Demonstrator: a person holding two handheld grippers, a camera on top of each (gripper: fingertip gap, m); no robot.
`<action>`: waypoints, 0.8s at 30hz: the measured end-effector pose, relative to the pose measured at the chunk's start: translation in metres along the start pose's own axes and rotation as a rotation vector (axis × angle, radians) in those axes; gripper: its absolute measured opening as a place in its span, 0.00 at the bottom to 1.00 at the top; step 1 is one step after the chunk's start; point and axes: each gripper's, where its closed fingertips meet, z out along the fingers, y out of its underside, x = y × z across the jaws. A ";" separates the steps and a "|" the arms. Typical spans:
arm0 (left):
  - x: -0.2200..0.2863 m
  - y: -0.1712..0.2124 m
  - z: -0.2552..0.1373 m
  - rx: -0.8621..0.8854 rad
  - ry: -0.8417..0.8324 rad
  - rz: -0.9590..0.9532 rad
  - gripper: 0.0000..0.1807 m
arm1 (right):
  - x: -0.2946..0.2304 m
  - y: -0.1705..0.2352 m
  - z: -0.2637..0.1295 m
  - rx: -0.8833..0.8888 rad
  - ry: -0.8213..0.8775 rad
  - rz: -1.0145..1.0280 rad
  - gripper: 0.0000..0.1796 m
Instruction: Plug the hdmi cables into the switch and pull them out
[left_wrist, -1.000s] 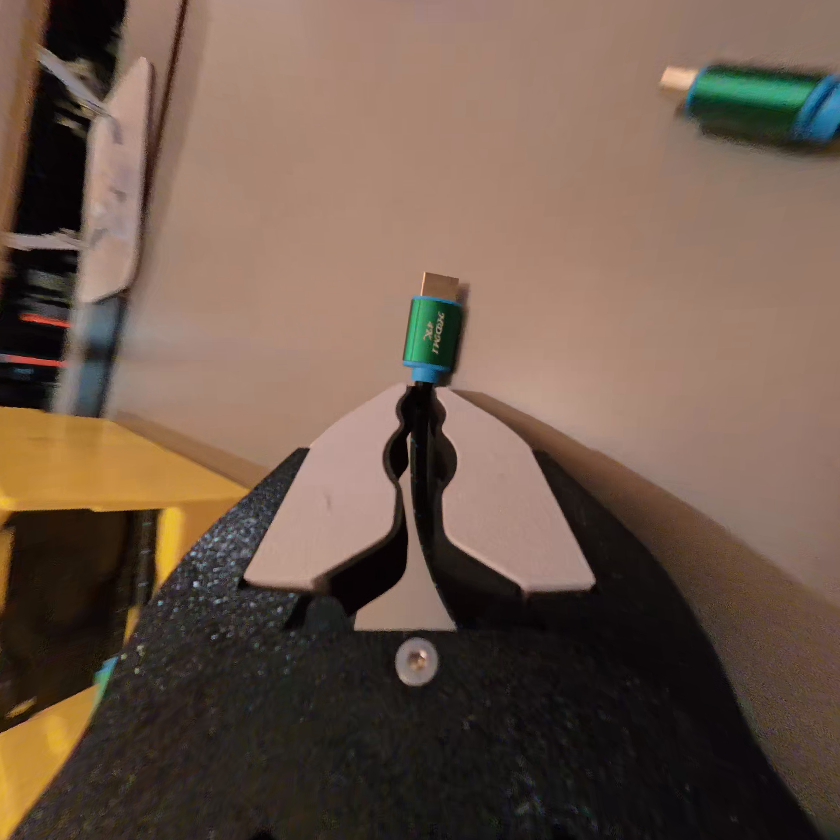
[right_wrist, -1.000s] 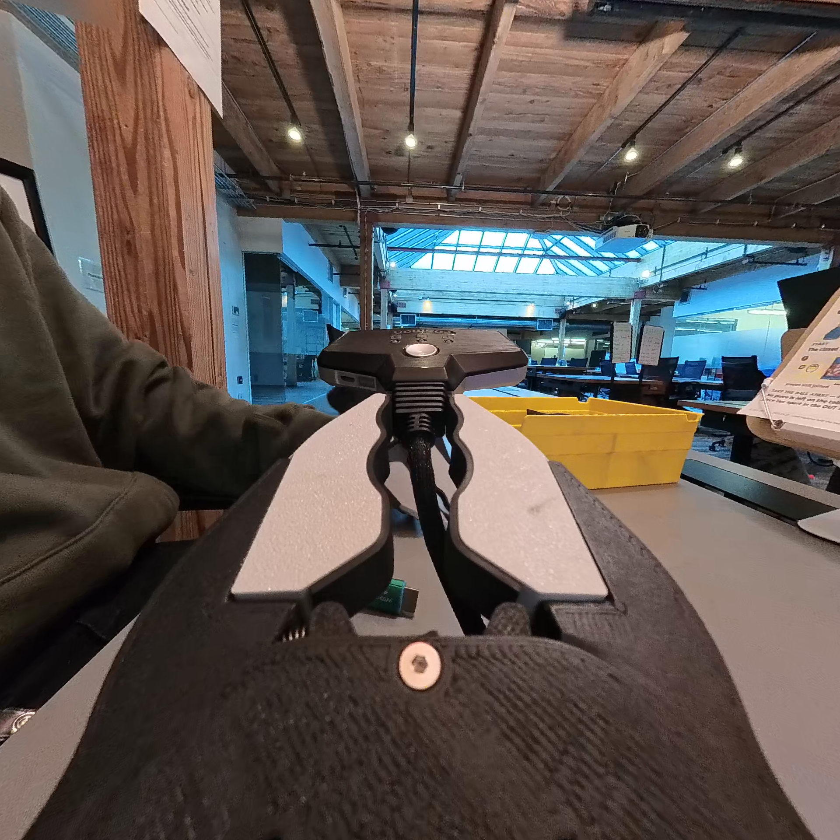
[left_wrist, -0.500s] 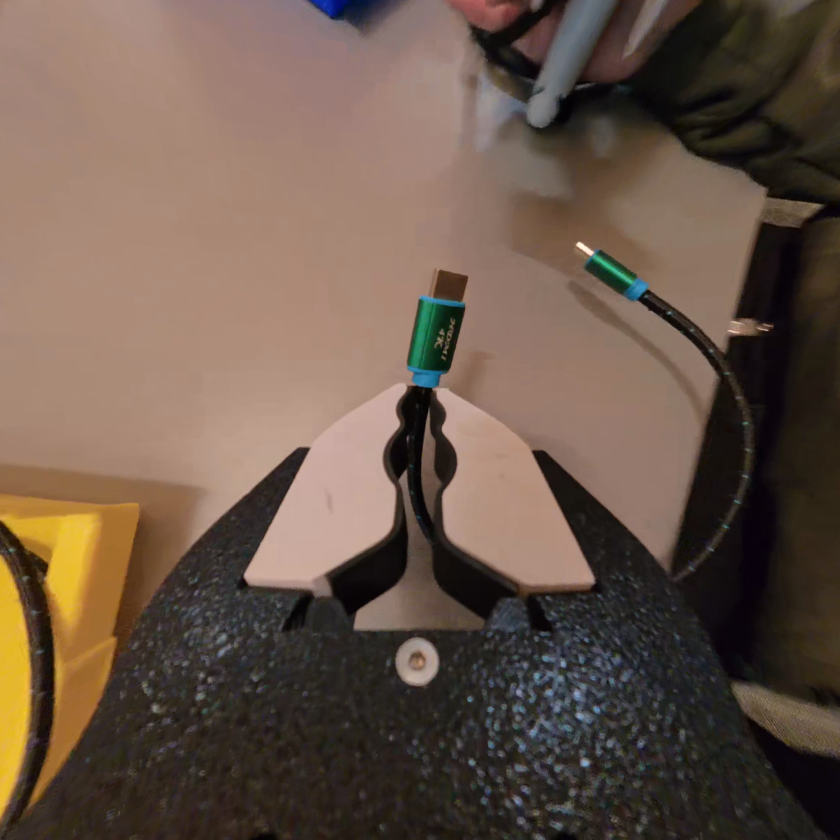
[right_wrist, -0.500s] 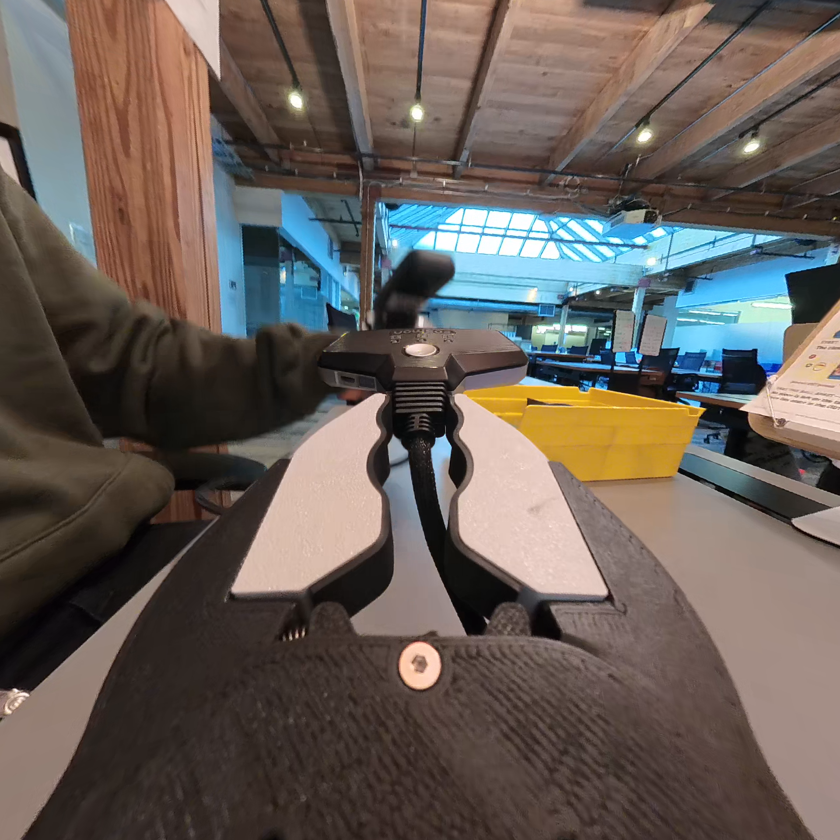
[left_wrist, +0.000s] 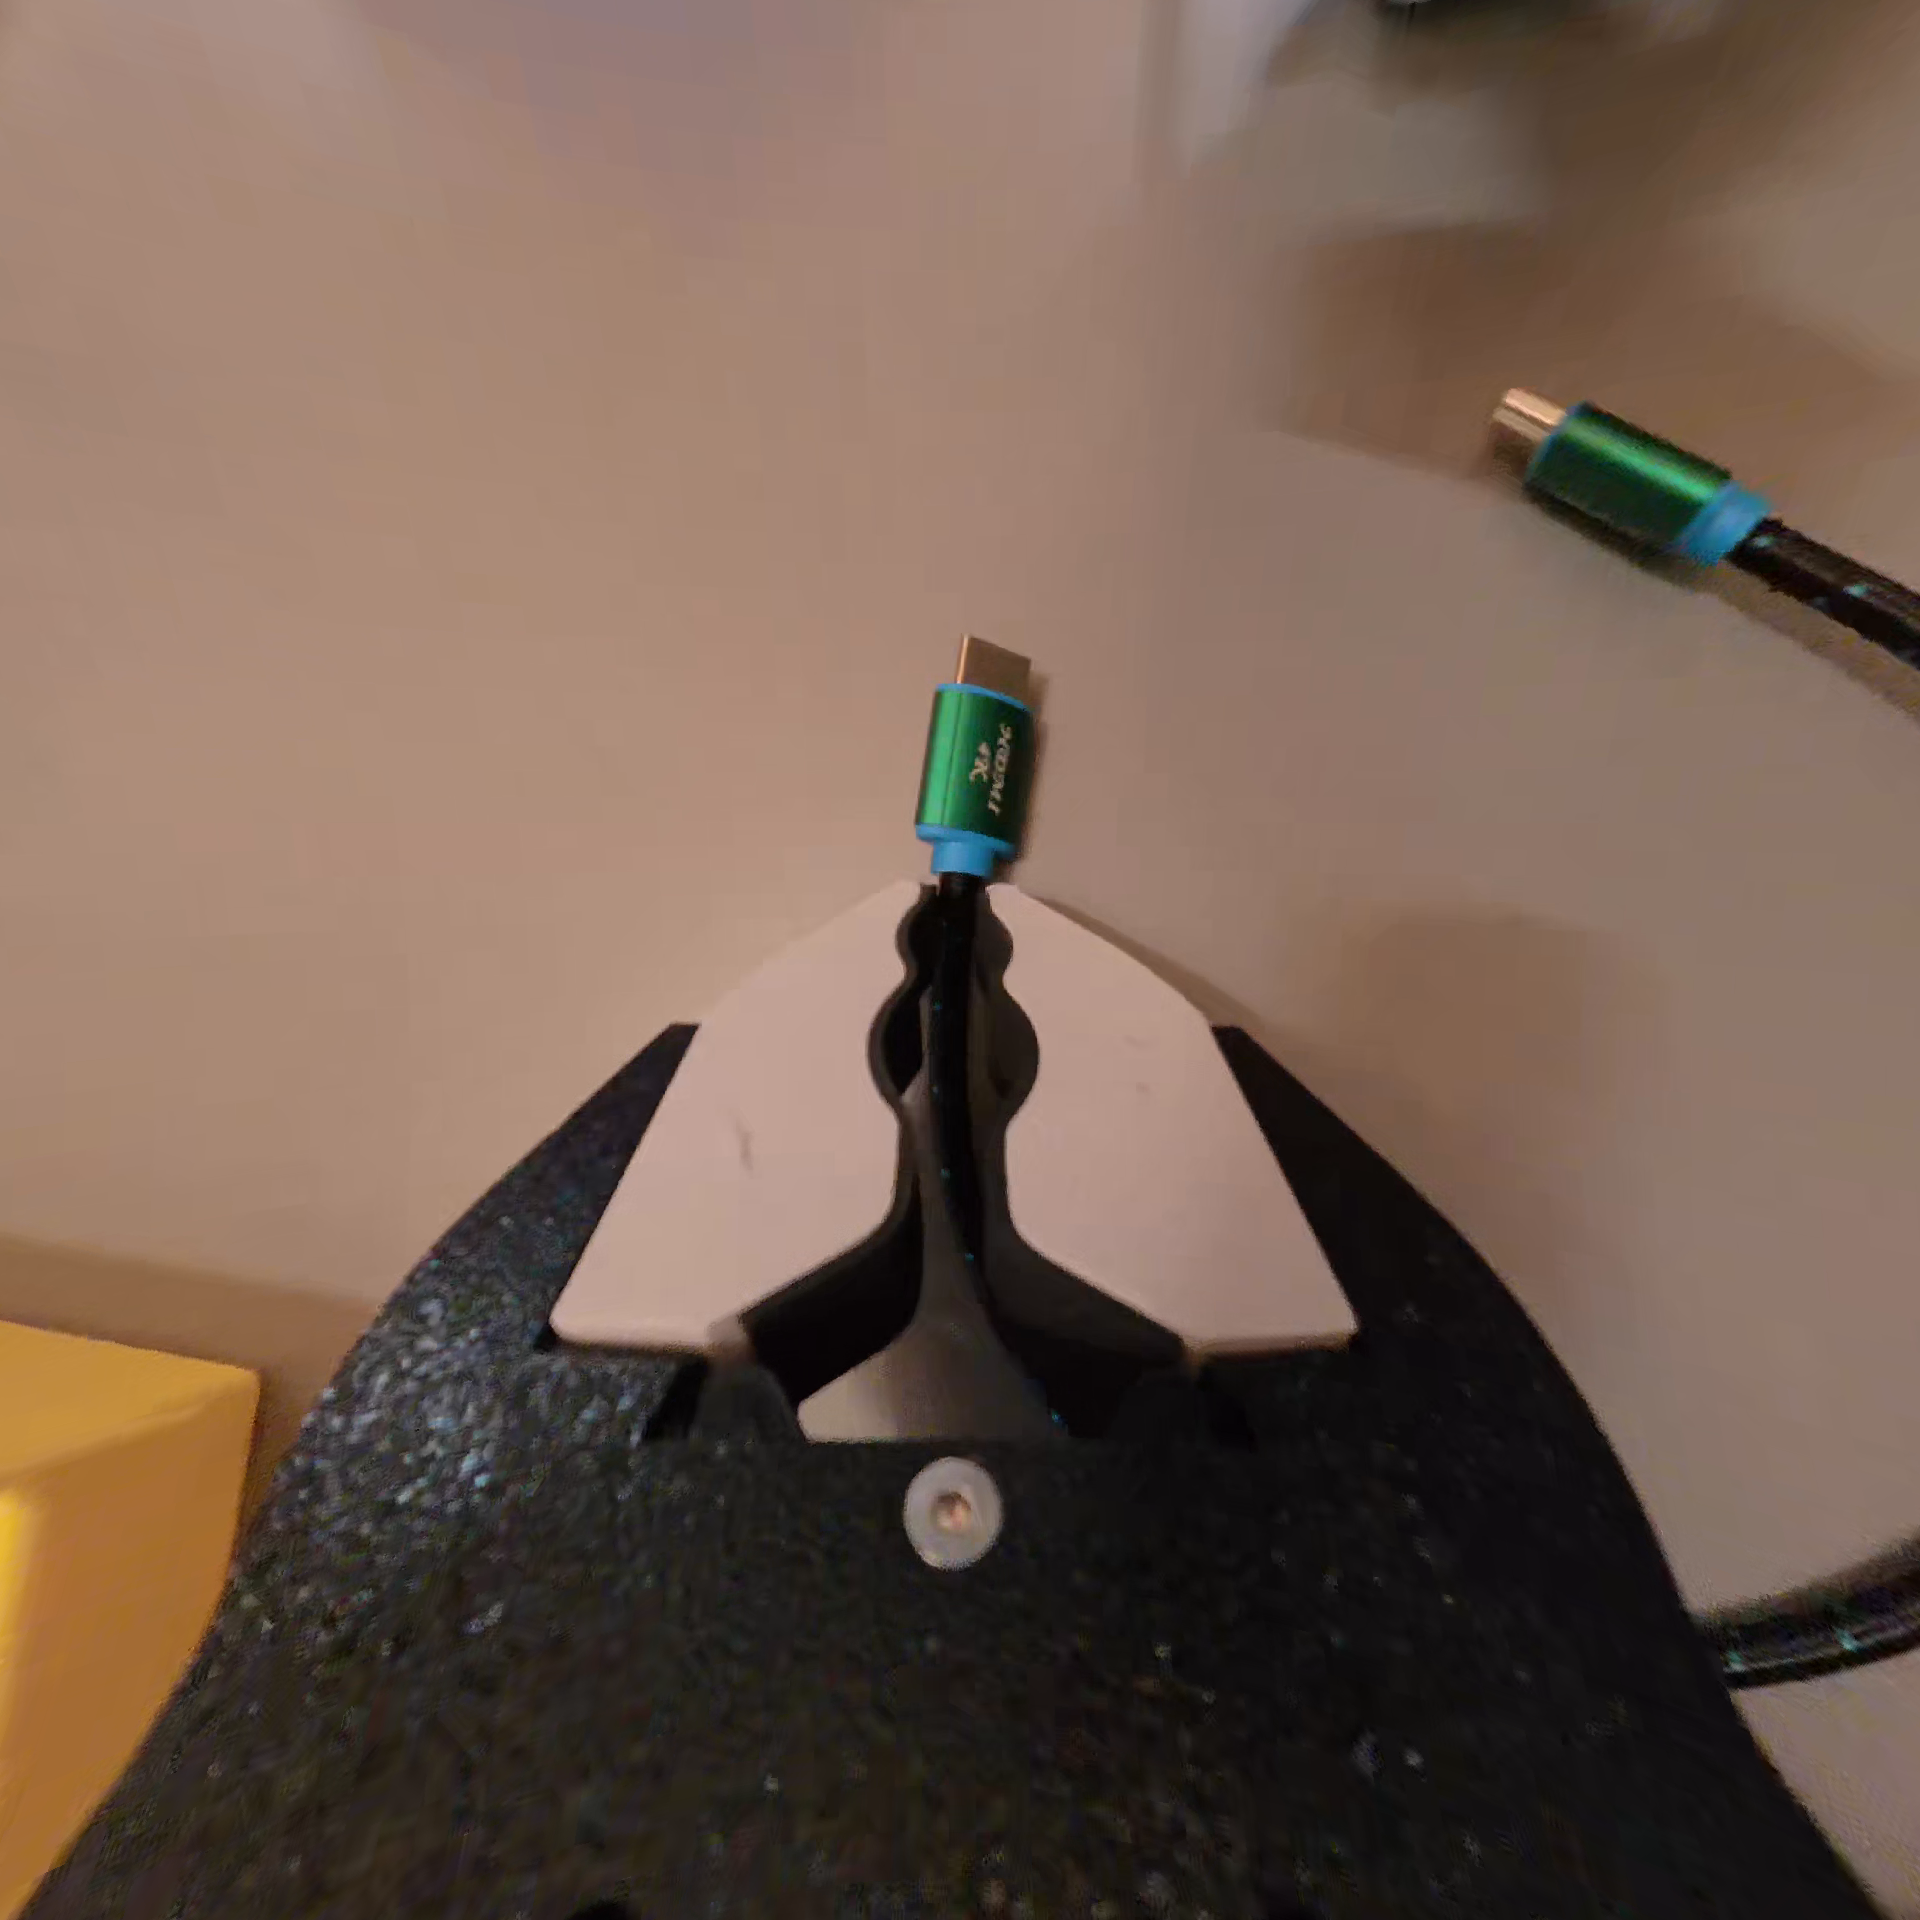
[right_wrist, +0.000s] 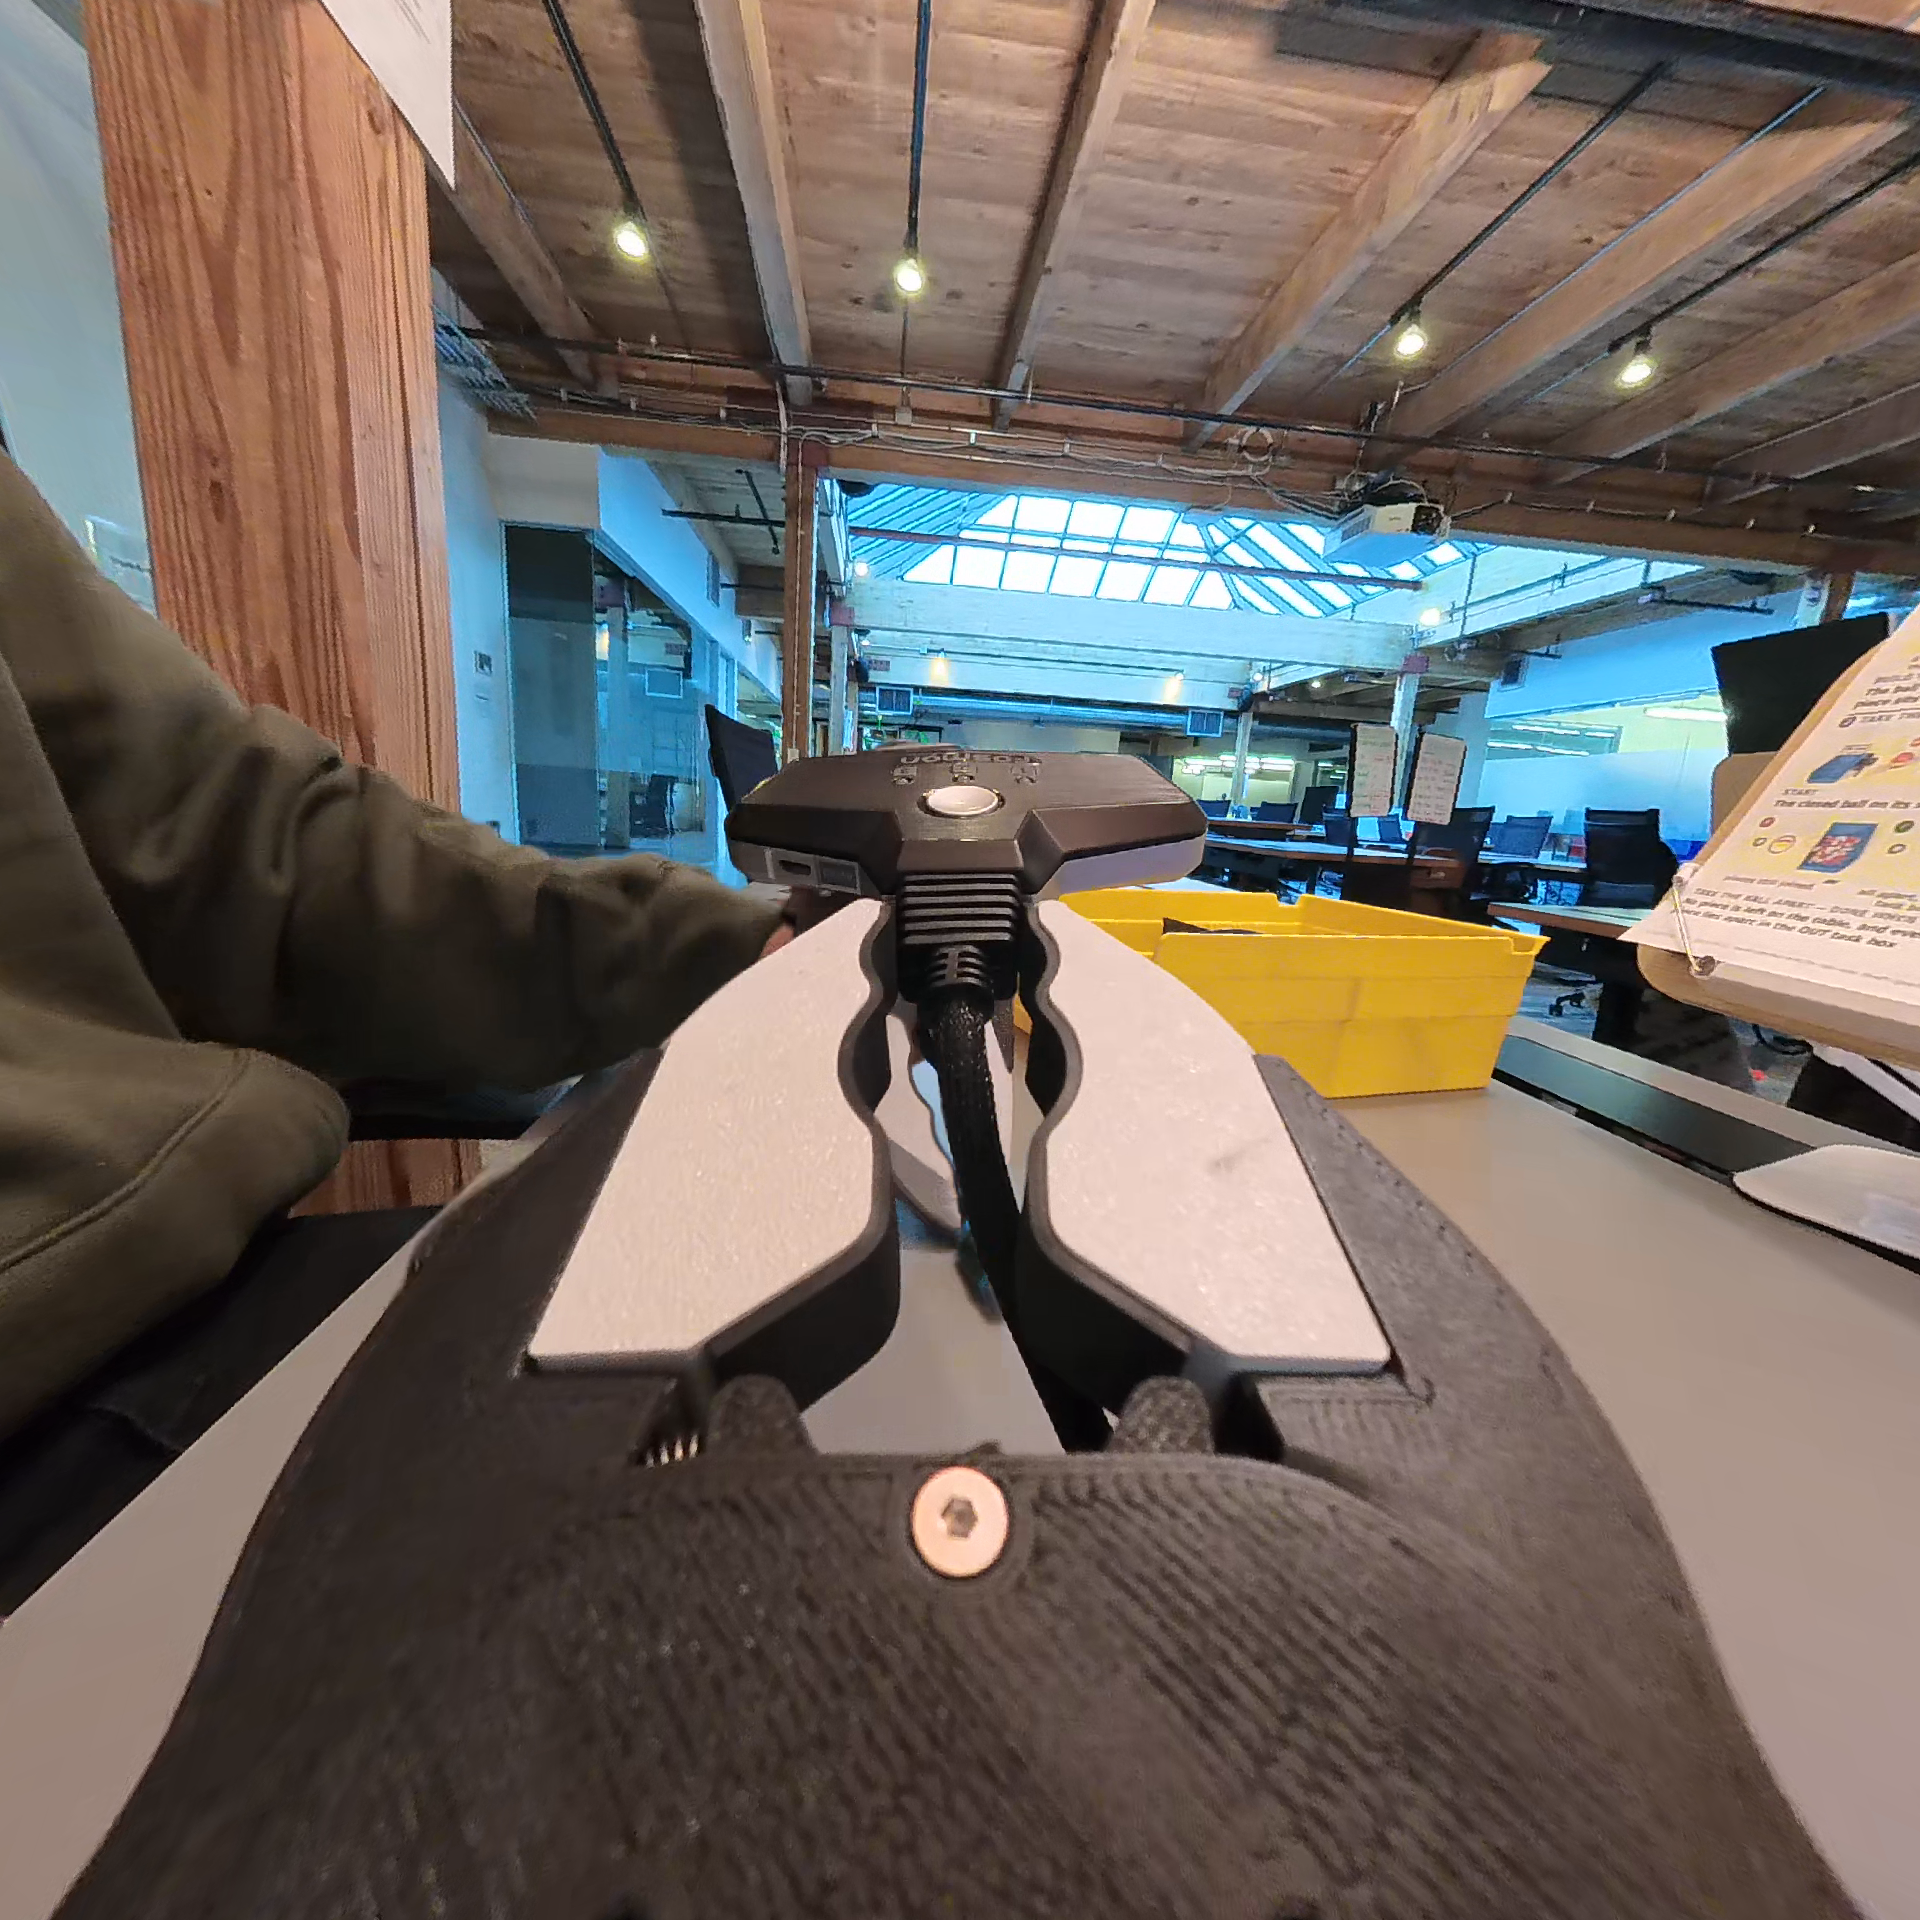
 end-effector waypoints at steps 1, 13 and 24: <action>-0.001 -0.002 0.000 0.019 -0.030 0.015 0.06 | 0.000 0.000 0.000 -0.001 -0.001 0.000 0.12; -0.002 -0.017 0.014 -0.014 -0.213 0.222 0.14 | 0.000 0.000 0.000 0.002 -0.001 0.002 0.12; -0.003 -0.014 0.016 -0.007 -0.155 0.005 0.11 | 0.000 0.000 0.000 0.000 -0.003 0.003 0.12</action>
